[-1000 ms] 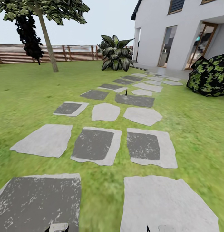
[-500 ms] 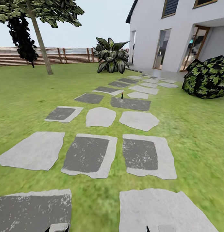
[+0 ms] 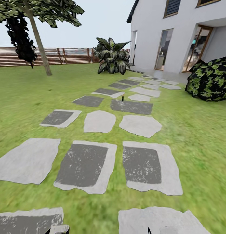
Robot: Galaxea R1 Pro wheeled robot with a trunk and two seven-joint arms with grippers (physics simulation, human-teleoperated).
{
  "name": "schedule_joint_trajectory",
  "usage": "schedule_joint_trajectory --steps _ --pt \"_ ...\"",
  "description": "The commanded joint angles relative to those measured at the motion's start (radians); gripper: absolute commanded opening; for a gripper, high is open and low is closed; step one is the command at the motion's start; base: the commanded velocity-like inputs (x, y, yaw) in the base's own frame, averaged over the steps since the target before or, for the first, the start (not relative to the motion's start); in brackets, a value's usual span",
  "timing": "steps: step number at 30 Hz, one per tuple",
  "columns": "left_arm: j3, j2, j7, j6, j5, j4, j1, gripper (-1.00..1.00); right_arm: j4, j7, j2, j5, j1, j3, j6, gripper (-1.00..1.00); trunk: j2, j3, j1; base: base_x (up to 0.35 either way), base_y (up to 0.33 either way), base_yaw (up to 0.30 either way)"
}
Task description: Pick up the pesticide atomizer in the garden and spray insectifuge to fully cover both potted plants in the garden.
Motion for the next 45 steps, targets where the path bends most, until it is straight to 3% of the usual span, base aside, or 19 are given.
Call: schedule_joint_trajectory --steps 1,45 --pt "0.007 0.000 0.000 -0.003 -0.008 0.001 -0.001 1.00 0.001 -0.007 0.000 0.009 -0.001 0.000 -0.002 1.00 0.000 -0.001 0.000 0.339 -0.071 0.000" --pt "0.004 -0.002 0.000 -0.003 -0.010 0.001 -0.001 1.00 0.001 -0.005 0.000 0.011 -0.001 0.002 -0.001 1.00 0.000 -0.001 0.000 0.339 -0.071 0.000"
